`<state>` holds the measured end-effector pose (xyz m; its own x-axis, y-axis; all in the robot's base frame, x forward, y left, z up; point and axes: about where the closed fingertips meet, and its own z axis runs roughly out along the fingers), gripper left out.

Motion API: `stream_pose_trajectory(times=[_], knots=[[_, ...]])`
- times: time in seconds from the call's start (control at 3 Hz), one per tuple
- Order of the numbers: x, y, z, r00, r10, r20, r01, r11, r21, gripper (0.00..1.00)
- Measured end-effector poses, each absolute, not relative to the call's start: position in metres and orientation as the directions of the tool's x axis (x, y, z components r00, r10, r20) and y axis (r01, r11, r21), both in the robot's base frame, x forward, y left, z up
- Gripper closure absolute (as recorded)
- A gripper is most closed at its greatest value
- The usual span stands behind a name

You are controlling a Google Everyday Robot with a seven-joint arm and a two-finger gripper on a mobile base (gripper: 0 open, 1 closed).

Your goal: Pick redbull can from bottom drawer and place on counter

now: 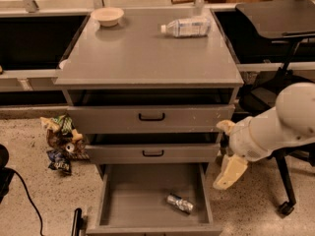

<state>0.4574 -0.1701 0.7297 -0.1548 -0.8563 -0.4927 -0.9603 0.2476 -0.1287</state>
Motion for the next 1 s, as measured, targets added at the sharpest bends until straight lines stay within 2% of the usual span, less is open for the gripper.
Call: stream_pose_trajectory(times=[0.67,1.0], knots=[[0.481,-0.145,0.598,-0.119,-0.829,-0.547,-0.969,0.218,-0.119,0.00],[0.481,-0.145,0.597,-0.119,-0.829,-0.547,-0.969,0.218,-0.119,0.00]])
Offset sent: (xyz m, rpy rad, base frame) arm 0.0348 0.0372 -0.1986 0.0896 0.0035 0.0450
